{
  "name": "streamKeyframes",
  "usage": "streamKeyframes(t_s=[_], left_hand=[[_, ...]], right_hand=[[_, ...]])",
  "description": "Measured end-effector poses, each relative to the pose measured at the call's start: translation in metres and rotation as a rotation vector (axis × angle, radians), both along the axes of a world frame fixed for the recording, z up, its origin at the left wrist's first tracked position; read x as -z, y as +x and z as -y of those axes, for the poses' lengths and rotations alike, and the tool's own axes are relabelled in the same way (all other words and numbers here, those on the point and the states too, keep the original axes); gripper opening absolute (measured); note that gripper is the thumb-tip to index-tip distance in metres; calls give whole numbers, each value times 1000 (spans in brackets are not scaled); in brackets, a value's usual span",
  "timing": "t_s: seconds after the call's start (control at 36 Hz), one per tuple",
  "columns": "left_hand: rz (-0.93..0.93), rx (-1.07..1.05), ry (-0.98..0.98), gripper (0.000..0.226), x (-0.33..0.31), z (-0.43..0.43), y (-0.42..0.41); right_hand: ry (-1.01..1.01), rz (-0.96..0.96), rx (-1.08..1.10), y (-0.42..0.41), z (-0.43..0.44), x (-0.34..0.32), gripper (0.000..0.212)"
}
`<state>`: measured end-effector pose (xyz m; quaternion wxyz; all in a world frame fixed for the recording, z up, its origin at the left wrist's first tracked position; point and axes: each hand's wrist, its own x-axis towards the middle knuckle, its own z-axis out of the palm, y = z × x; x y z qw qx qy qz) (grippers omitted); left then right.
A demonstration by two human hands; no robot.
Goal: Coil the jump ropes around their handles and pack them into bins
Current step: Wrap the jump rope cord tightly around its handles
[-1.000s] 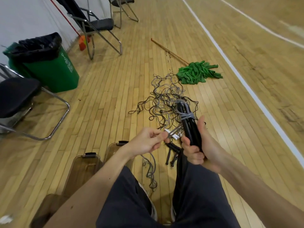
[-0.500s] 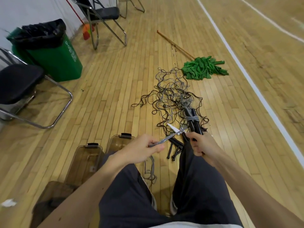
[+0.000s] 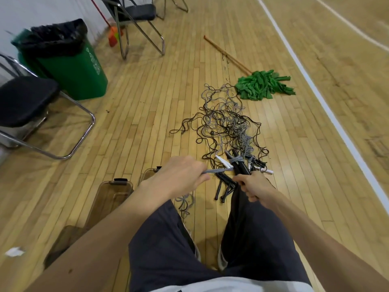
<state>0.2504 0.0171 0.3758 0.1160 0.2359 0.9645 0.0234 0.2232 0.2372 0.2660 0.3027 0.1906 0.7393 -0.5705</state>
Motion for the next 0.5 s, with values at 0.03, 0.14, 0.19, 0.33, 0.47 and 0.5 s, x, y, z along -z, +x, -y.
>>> streamKeyframes(t_s=[0.03, 0.14, 0.19, 0.33, 0.47, 0.5], left_hand=[[-15, 11, -15, 37, -4, 0, -2], [-40, 50, -58, 31, -19, -1, -8], [-37, 76, -83, 28, -24, -1, -11], [-73, 179, -147, 24, -34, 0, -13], [-54, 254, -154, 25, -42, -5, -18], [-35, 251, -149, 25, -43, -5, -19]], right_hand=[[19, -3, -24, 0, 2, -2, 28], [147, -29, -174, 1, 9, -9, 36], [160, 7, -244, 2, 11, -11, 35], [173, 169, -467, 7, 19, -16, 31], [214, 231, -626, 15, 27, -17, 37], [214, 237, -651, 17, 27, -18, 38]])
